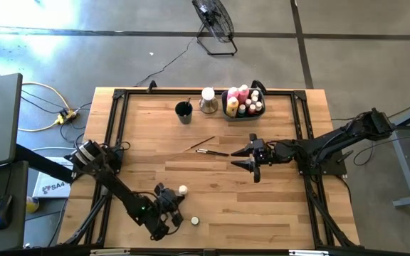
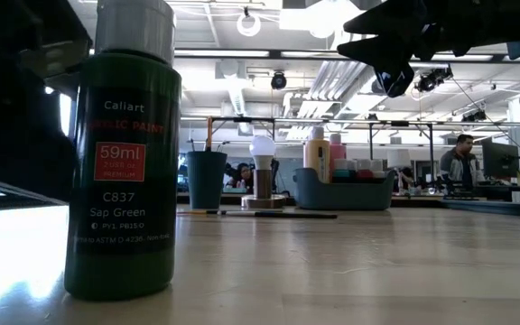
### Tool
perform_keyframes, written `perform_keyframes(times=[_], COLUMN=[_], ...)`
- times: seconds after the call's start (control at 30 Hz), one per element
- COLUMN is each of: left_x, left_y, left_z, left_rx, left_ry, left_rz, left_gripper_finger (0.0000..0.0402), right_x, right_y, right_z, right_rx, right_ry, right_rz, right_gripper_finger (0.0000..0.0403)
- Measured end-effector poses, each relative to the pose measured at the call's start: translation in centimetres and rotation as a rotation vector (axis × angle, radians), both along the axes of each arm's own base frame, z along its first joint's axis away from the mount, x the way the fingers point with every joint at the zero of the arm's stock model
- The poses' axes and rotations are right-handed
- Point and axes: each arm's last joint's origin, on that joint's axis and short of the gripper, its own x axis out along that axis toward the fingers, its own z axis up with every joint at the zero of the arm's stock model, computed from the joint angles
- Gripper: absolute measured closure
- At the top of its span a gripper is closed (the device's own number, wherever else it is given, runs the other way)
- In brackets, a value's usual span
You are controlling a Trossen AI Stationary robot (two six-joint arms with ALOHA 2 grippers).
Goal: Pick & Place Paint Supplies
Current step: Move the small white paint bottle to the center of the table
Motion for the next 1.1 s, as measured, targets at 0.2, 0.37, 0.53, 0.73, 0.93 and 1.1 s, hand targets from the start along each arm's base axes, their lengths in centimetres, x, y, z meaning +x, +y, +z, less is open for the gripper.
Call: perform_keyframes(times=[0.2, 0.37, 0.53, 0.73, 0.93, 1.1], left_x=[1.2, 2.4, 3.3, 3.0, 2.4, 1.6], left_y=[1.4, 2.9, 4.2, 5.2, 5.7, 6.6], left_z=[0.0, -0.1, -0.2, -0.5, -0.9, -1.9], left_rx=[0.039, 0.064, 0.098, 0.151, 0.214, 0.234], left_ry=[0.023, 0.08, 0.129, 0.214, 0.212, 0.18], left_rz=[0.022, 0.015, 0.012, 0.023, 0.054, 0.109], left_gripper_finger=[0.0402, 0.0402, 0.0402, 0.0402, 0.0402, 0.0402], right_x=[0.0, 0.0, 0.0, 0.0, 0.0, 0.0], right_y=[0.0, 0.0, 0.0, 0.0, 0.0, 0.0], right_z=[0.0, 0.0, 0.0, 0.0, -0.3, -0.4], right_rx=[0.0, 0.0, 0.0, 0.004, -0.003, -0.004], right_ry=[0.0, 0.0, 0.0, 0.005, 0.034, 0.037], right_rz=[0.0, 0.0, 0.002, 0.003, 0.0, 0.0], right_gripper_finger=[0.0254, 0.0254, 0.0254, 0.0254, 0.0254, 0.0254])
